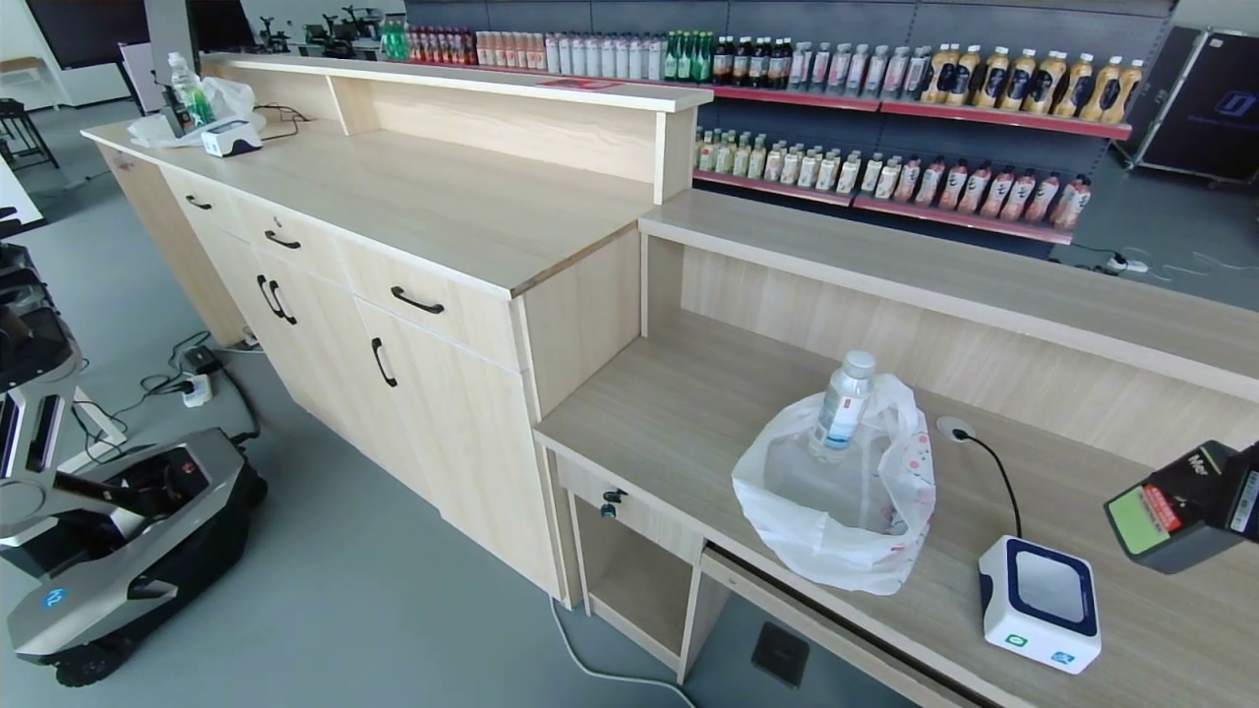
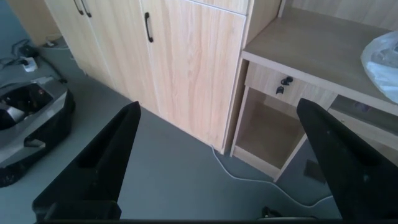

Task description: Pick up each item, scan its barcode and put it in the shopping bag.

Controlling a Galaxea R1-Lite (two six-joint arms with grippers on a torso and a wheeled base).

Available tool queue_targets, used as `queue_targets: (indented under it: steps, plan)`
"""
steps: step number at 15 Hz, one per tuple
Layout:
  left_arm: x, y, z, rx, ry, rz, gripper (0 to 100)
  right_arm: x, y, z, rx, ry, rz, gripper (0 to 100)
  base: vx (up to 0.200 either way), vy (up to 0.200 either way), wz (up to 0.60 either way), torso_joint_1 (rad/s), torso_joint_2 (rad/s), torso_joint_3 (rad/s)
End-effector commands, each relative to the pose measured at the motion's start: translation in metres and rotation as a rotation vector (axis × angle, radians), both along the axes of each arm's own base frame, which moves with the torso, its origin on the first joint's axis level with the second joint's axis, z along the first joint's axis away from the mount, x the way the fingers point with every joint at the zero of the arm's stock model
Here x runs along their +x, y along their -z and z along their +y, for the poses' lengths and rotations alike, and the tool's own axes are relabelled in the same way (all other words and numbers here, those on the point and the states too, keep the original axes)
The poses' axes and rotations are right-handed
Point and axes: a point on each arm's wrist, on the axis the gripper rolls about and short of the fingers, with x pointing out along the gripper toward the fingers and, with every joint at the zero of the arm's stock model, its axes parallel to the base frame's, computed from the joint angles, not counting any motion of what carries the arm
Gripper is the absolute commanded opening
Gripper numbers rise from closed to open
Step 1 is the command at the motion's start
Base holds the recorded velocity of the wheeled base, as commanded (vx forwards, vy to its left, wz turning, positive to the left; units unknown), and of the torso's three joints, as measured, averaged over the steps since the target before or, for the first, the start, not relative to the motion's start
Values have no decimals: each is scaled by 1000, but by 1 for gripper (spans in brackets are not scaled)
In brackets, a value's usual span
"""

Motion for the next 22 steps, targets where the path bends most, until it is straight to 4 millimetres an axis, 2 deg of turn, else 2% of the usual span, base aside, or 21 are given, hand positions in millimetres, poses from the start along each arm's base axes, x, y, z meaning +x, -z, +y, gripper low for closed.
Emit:
queue_targets:
  steps: [1, 6, 8, 11, 22]
  plan:
    - [0, 0, 0, -1, -1, 2, 100, 13, 15, -17, 79, 0, 62, 0, 0, 0, 0, 0, 0, 0]
    - [0, 0, 0, 0, -1, 2, 100, 28, 34, -42, 196, -77, 87, 0, 0, 0, 0, 0, 0, 0]
    - [0, 0, 0, 0, -1, 2, 100, 31, 42, -50, 173, -86, 111, 0, 0, 0, 0, 0, 0, 0]
    - [0, 0, 0, -1, -1, 2, 100, 38, 58, -55, 157, -113, 159, 0, 0, 0, 0, 0, 0, 0]
    - [0, 0, 0, 0, -1, 2, 100, 40, 75, -59, 173, -147, 199, 0, 0, 0, 0, 0, 0, 0]
